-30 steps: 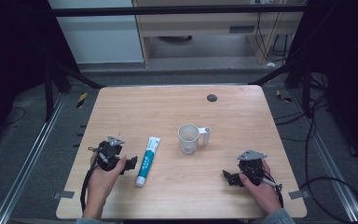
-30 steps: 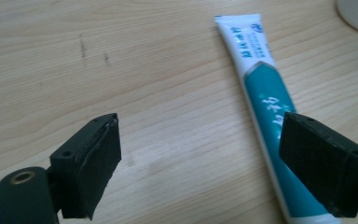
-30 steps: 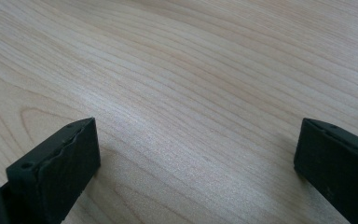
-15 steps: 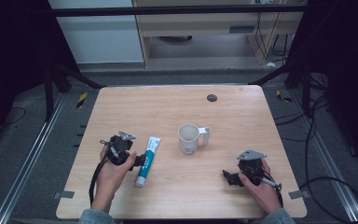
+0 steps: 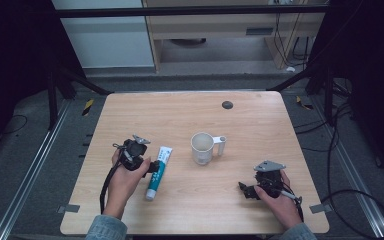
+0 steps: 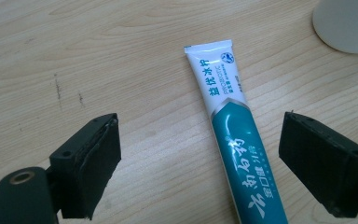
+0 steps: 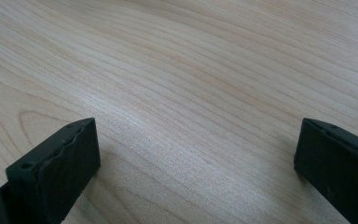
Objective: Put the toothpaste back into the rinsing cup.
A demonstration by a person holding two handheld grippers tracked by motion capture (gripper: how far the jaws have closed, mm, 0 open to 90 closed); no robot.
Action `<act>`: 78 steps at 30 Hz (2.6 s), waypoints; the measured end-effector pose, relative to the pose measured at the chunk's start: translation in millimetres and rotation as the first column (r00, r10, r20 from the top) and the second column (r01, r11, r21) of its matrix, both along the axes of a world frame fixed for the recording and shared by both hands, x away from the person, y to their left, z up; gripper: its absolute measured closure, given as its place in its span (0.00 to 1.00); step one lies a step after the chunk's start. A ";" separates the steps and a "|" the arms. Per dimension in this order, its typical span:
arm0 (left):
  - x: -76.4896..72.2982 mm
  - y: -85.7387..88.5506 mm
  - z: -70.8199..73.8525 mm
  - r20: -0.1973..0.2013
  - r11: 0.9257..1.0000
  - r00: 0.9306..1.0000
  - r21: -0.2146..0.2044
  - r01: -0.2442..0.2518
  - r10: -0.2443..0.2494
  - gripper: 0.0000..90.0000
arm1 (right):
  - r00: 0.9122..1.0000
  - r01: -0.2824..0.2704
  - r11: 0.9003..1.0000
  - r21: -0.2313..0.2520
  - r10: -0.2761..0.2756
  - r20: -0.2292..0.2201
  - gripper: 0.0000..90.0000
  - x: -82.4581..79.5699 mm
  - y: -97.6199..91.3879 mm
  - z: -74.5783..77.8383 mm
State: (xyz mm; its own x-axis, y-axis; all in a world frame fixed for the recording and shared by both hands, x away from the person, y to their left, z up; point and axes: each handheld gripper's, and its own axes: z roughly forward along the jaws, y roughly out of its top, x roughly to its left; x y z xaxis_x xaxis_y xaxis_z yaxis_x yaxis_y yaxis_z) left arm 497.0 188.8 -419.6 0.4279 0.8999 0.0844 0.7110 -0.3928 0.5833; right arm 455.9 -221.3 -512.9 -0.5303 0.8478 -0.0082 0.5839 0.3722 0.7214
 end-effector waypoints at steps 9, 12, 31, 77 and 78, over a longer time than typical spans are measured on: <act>3.5 -9.8 -5.0 -0.044 1.000 0.999 0.007 0.013 -0.013 0.11 | 1.000 0.000 1.000 0.000 0.000 0.000 0.00 0.0 0.0 0.0; 8.0 -13.5 -9.9 -0.062 1.000 0.998 0.008 0.009 -0.008 0.11 | 1.000 0.000 1.000 0.000 0.000 0.000 0.00 0.0 0.0 0.0; 43.1 -31.2 -39.1 -0.157 0.999 0.987 0.003 -0.033 0.033 0.15 | 1.000 0.017 1.000 0.005 -0.017 -0.001 0.00 0.3 1.4 0.0; 60.8 -36.9 -49.7 -0.245 0.998 0.969 0.044 0.039 -0.027 0.57 | 1.000 0.018 1.000 0.007 -0.018 -0.002 0.01 0.7 1.3 0.1; 60.9 -36.7 -49.6 -0.246 0.998 0.969 0.044 0.040 -0.028 0.58 | 1.000 0.018 1.000 0.007 -0.018 -0.002 0.01 0.7 1.3 0.0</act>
State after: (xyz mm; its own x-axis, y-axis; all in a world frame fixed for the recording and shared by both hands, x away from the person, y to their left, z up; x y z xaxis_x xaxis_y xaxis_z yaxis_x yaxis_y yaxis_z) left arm 557.8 152.2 -469.2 0.4714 0.8818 0.0161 0.8154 -0.4427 0.3730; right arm 456.7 -220.1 -512.9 -0.5153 0.8570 -0.0014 0.5917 0.3570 0.7228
